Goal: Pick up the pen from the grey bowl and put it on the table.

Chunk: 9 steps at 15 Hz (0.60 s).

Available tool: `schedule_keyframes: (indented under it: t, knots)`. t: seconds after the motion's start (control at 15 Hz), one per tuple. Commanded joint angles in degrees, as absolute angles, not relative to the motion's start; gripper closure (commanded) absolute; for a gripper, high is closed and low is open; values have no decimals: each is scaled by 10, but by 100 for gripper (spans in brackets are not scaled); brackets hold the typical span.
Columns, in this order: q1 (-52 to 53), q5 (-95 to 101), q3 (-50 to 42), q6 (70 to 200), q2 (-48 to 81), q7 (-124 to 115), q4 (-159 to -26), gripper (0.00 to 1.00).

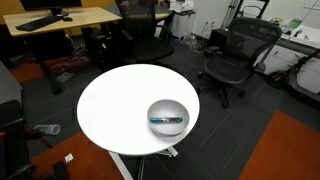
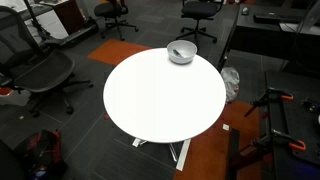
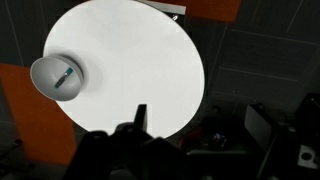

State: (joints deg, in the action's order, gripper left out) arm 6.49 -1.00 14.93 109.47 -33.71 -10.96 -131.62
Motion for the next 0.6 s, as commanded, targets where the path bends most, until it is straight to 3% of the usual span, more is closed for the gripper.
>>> schedule_keyframes:
  t: [0.0, 0.53]
  knots:
    - [73, -6, 143, 1094, -335, -113, -1315, 0]
    - [64, -2, 137, 1104, -336, -120, -1311, 0]
